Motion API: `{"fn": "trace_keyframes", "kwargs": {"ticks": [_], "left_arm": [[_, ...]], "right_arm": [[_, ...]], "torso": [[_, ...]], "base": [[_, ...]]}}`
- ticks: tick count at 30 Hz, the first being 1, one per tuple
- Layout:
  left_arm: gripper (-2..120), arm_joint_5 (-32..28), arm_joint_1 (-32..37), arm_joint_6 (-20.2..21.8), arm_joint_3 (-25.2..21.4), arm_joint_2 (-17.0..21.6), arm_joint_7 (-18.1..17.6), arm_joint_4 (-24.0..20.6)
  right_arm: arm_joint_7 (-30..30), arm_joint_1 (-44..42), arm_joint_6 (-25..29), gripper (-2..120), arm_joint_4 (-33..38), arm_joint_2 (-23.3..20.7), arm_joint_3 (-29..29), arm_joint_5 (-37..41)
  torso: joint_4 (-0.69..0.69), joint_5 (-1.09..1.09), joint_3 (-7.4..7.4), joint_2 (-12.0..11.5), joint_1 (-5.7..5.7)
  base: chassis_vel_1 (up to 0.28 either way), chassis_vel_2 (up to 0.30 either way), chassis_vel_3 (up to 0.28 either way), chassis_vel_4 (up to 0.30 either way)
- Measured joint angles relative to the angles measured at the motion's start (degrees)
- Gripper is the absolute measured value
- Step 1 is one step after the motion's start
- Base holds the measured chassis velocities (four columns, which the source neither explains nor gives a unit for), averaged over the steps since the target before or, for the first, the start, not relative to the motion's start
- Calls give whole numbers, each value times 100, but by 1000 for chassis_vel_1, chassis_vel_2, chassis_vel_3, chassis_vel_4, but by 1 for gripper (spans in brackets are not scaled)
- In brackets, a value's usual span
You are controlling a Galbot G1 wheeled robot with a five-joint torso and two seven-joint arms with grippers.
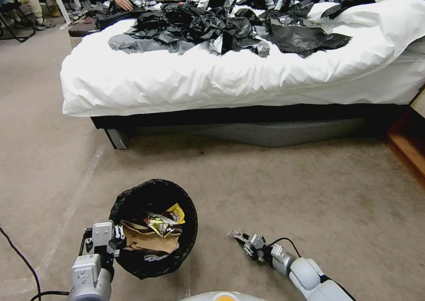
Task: Pick up the trash bin, then pick up the garbage from the floor and place it into the trash bin.
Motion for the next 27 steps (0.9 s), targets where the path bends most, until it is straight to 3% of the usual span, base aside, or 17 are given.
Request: {"fn": "trace_keyframes", "kwargs": {"ticks": [13,16,20,21,23,26,27], "left_arm": [[0,-6,-72,33,39,16,0,76],[0,-6,-84,42,48,27,1,94],[0,-5,-117,106,122,54,4,108],[0,-5,-117,106,122,54,4,108],[0,1,-139,132,166,54,4,109],[0,8,-147,142,198,53,6,109],[0,7,-149,153,218,51,10,110]], "right_arm": [[243,-57,164,0,389,-86,50,329],[308,-143,245,0,930,-165,59,616],[337,-199,399,0,2594,-451,83,1199],[337,-199,399,0,2594,-451,83,1199],[344,-151,377,0,3465,-619,44,1402],[367,-116,317,0,4056,-752,-52,1568],[418,-94,242,0,4551,-864,-214,1706]], "torso": [[0,1,0,0,0],[1,2,0,0,0],[1,-1,0,0,0],[1,-1,0,0,0],[1,1,0,0,0],[1,-3,0,0,0],[1,1,0,0,0]], "base": [[0,0,0,0],[0,0,0,0],[0,0,0,0],[0,0,0,0],[0,0,0,0],[0,0,0,0],[0,0,0,0]]}}
